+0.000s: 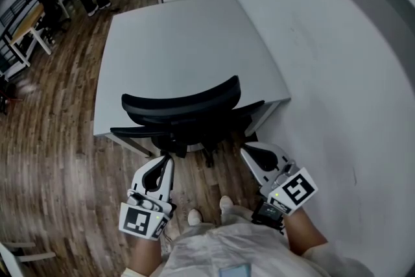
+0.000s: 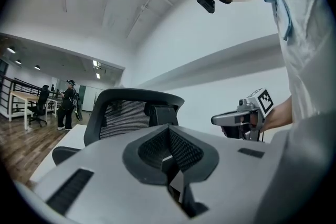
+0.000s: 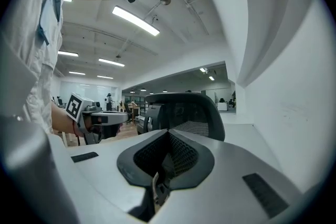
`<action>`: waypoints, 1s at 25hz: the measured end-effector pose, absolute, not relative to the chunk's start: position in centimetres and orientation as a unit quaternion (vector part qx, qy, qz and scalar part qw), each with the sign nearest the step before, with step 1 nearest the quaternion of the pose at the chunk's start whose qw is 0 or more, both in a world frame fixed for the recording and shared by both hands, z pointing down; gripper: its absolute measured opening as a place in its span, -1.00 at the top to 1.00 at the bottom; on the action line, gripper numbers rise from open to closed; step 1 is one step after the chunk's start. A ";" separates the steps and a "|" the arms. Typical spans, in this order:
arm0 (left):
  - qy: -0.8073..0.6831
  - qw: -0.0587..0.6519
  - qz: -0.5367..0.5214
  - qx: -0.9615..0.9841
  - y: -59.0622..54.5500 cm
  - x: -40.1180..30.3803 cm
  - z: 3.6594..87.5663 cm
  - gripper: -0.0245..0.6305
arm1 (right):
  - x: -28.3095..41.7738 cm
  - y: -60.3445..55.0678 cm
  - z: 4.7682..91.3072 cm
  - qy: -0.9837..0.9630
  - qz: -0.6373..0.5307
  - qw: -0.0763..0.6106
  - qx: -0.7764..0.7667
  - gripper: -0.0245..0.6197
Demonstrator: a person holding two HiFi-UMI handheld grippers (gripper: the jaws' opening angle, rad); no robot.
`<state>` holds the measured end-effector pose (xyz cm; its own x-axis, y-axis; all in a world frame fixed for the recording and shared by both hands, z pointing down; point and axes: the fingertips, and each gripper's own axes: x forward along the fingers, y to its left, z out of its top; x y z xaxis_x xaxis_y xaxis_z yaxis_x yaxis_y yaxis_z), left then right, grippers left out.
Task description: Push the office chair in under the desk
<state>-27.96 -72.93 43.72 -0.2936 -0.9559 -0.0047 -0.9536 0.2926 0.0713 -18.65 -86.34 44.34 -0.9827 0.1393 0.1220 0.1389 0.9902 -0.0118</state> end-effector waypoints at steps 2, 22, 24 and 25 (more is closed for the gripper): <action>-0.802 0.020 -0.031 0.596 -73.0 -27.8 43.8 0.92 | -18.6 -86.2 44.2 -0.996 -0.002 0.062 -0.070 0.82; -0.817 0.037 -0.026 0.575 -70.8 -29.2 45.1 0.92 | -18.4 -87.4 44.4 -0.996 0.010 0.068 -0.056 0.83; -0.817 0.037 -0.027 0.575 -70.9 -29.1 45.1 0.92 | -18.3 -87.4 44.4 -0.996 0.010 0.069 -0.058 0.83; -0.817 0.037 -0.027 0.575 -70.9 -29.1 45.1 0.92 | -18.3 -87.3 44.4 -0.996 0.011 0.070 -0.059 0.83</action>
<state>-29.11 -70.88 45.11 -0.3354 -0.9416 0.0299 -0.9375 0.3367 0.0876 -18.31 -87.34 44.43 -0.9832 0.1189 0.1385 0.1159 0.9928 -0.0296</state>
